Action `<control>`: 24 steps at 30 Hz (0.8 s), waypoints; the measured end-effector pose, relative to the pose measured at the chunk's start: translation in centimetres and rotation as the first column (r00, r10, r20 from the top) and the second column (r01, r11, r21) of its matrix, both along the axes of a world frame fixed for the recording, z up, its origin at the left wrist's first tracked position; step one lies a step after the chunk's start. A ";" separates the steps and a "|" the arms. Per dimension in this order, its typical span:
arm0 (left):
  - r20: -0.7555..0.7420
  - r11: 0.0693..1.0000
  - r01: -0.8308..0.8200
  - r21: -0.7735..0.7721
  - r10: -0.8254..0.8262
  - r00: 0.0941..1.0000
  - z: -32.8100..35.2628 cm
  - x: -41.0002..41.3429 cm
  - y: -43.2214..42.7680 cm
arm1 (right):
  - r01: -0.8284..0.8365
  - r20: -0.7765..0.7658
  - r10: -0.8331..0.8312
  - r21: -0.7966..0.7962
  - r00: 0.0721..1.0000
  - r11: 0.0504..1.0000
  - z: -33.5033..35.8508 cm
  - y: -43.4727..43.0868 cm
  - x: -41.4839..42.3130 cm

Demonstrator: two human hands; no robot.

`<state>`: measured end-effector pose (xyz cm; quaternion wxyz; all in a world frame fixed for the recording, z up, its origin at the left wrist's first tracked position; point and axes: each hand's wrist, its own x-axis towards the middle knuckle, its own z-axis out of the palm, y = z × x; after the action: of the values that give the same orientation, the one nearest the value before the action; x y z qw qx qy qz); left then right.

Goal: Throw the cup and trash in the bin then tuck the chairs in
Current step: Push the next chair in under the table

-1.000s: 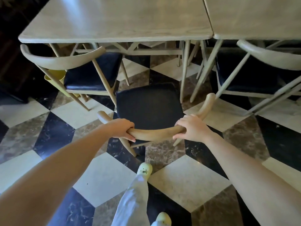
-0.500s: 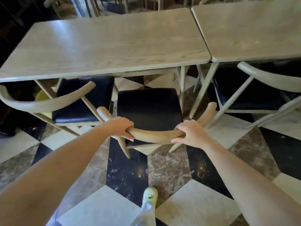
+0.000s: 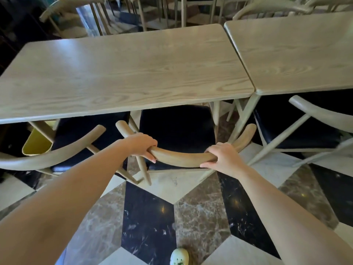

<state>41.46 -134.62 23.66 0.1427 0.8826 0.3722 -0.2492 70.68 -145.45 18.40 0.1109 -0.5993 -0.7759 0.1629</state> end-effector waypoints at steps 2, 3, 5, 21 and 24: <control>0.007 1.000 0.021 0.009 -0.021 1.000 0.1 0.2 1.3 | 0.004 0.008 -0.004 -0.002 1.000 1.000 0.0 1.2 0.2; 0.010 1.000 0.027 0.010 -0.027 1.000 0.1 0.3 1.9 | -0.002 0.020 0.003 -0.004 1.000 1.000 0.0 1.9 0.2; 0.015 1.000 0.026 0.002 -0.026 1.000 -0.2 0.3 2.9 | -0.018 0.039 0.018 -0.015 0.999 1.000 -0.2 3.0 0.3; 0.047 1.000 0.015 -0.023 -0.014 0.999 -2.6 0.3 7.0 | -0.064 0.070 0.067 -0.038 0.995 0.997 0.1 7.2 1.1; 0.058 1.000 0.009 -0.014 -0.008 0.998 -2.9 0.0 7.2 | -0.069 0.076 0.072 -0.047 0.994 0.997 0.2 7.3 1.0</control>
<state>41.47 -127.44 20.75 0.1585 0.8901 0.3623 -0.2266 71.65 -138.17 18.62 0.0614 -0.5798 -0.7964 0.1605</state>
